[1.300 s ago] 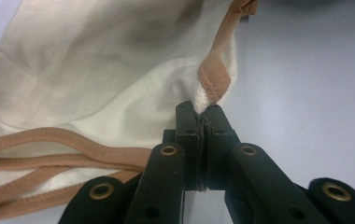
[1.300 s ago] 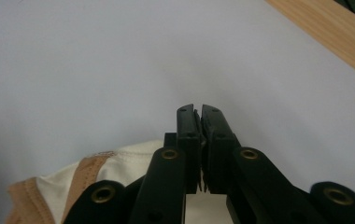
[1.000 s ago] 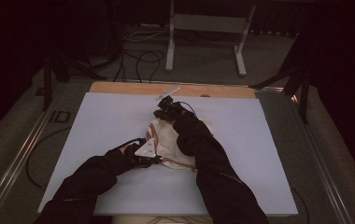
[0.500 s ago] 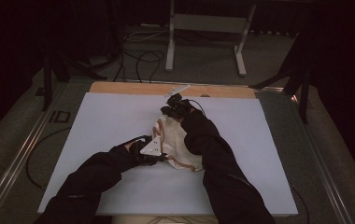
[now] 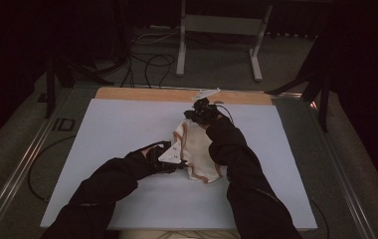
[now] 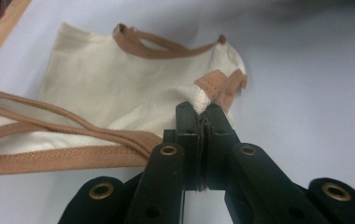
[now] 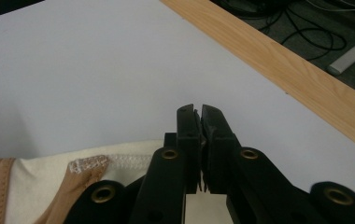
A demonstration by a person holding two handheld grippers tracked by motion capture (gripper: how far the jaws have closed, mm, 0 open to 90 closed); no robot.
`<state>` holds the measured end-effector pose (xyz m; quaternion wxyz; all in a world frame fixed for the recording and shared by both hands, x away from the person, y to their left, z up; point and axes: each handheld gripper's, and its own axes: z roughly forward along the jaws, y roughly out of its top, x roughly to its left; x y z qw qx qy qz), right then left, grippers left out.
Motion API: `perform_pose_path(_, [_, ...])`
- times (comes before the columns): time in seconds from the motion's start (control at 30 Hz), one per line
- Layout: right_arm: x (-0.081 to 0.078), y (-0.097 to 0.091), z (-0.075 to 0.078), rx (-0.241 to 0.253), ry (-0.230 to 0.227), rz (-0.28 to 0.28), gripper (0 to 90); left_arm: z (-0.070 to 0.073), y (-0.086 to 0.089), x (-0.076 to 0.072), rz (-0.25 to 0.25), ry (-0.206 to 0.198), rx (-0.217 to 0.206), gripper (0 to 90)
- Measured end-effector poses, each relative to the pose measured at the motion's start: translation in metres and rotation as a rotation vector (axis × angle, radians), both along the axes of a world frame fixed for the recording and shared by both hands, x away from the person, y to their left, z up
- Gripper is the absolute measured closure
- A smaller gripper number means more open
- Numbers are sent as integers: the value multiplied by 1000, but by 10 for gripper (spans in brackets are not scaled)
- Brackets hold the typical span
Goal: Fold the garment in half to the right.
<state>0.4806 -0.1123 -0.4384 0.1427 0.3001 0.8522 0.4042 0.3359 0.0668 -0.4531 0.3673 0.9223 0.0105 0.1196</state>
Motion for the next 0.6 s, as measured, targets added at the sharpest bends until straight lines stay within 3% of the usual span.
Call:
perform_pose_path(0.4, [-1, -31, -1, 12, -2, -48, 875, 1, -19, 5, -7, -3, -20, 881])
perform_pose_path(0.6, [-1, -41, -2, 17, 3, -61, 874, -2, -31, 7, -18, 3, -8, 881])
